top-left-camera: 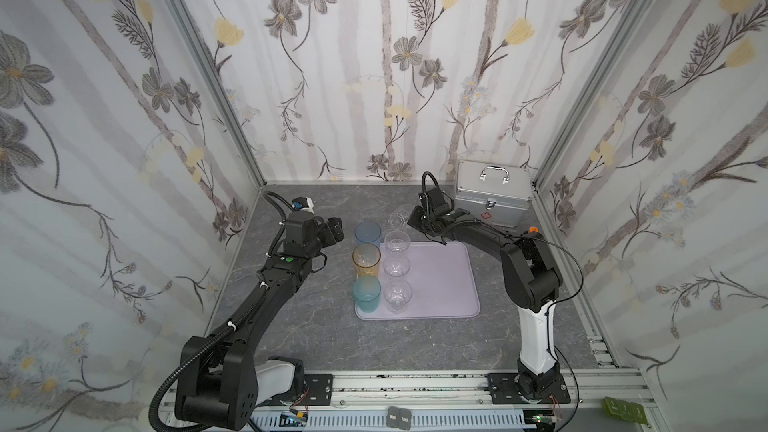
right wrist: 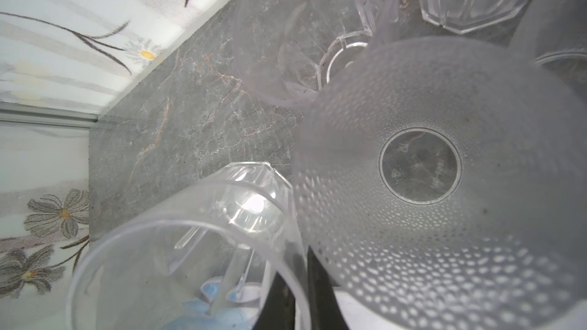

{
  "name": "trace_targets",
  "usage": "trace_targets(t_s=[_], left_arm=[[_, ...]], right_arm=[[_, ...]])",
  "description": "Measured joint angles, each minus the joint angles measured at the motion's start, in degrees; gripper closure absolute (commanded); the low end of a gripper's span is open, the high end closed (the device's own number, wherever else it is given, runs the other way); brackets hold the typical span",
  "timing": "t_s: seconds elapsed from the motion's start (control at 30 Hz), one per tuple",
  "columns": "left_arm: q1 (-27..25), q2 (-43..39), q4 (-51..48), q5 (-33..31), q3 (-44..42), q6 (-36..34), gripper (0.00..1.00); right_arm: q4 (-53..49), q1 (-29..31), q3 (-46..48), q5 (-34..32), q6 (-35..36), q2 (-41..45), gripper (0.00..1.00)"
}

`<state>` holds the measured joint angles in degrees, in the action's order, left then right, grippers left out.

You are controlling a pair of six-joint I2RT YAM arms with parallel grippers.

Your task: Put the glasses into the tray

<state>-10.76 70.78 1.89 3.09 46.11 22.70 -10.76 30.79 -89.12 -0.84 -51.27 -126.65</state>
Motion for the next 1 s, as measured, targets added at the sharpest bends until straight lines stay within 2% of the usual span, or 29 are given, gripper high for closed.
trace_targets(t_s=[0.3, 0.57, 0.63, 0.83, 1.0], left_arm=[[-0.1, -0.8, -0.1, -1.5, -0.2, -0.1, 0.16], [-1.2, -7.2, -3.1, -13.6, 2.4, -4.7, 0.16], [-3.8, -7.5, -3.3, -15.2, 3.3, -4.9, 0.16], [-16.2, -4.0, -3.9, -16.5, 6.7, -8.2, 0.15], [-20.6, -0.9, -3.8, -16.3, 8.0, -9.7, 0.14]], right_arm=[[-1.7, 0.1, 0.4, -2.1, 4.1, 7.3, 0.94], [-9.5, -0.5, 5.1, -4.0, 13.4, 18.0, 0.93], [-13.1, -0.9, 6.3, -4.7, 16.6, 20.4, 0.93], [-22.5, -1.1, 11.5, -5.6, 23.2, 22.4, 0.93], [-25.8, 0.0, 12.1, -5.6, 25.5, 19.3, 0.94]])
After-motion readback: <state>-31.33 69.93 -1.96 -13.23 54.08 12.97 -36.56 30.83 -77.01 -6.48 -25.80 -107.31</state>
